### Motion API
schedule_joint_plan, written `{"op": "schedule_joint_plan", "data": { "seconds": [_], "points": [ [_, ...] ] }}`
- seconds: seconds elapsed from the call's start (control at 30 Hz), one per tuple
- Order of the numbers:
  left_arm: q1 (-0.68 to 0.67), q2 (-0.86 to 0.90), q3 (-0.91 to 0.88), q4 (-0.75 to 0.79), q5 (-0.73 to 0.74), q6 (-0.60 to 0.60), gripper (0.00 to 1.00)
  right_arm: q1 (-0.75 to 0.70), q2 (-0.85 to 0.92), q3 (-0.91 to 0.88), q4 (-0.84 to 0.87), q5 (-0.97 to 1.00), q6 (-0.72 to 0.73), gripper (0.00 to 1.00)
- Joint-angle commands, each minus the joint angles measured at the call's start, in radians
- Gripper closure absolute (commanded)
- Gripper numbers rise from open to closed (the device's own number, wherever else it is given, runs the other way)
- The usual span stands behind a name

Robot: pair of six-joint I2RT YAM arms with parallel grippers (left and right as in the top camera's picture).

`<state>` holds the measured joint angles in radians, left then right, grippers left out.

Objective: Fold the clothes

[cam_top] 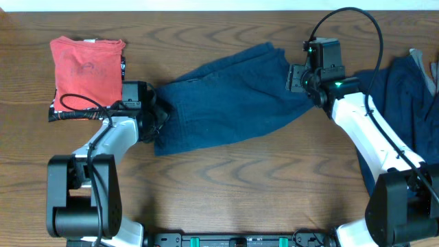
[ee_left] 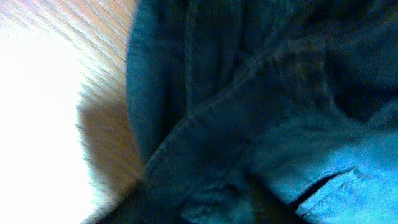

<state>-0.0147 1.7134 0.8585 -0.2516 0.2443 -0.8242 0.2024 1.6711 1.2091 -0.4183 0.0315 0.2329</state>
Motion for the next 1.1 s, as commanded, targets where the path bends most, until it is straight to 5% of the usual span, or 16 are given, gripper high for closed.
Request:
{"op": "schedule_joint_plan", "data": {
  "seconds": [0.0,0.13,0.23,0.67,0.9,1.07],
  "points": [
    [-0.003,0.029,-0.021,0.003,0.208,0.097,0.94,0.001,0.016,0.003,-0.039,-0.131,-0.051,0.43],
    [-0.003,-0.006,-0.019,-0.016,0.320,0.150,0.94,0.009,0.034,0.002,-0.090,-0.274,-0.054,0.74],
    [-0.003,-0.076,0.003,-0.089,0.386,0.159,0.94,0.035,0.062,0.000,-0.114,-0.363,-0.079,0.83],
    [-0.003,-0.505,0.071,-0.178,0.448,0.137,0.94,0.322,0.348,0.000,-0.043,-0.603,-0.077,0.84],
    [-0.004,-0.583,0.071,-0.132,0.449,0.131,0.94,0.505,0.388,0.012,0.154,-0.629,-0.069,0.72],
    [-0.005,-0.582,0.071,-0.137,0.489,0.132,0.94,0.509,0.383,0.109,0.115,-0.525,-0.047,0.69]
  ]
}}
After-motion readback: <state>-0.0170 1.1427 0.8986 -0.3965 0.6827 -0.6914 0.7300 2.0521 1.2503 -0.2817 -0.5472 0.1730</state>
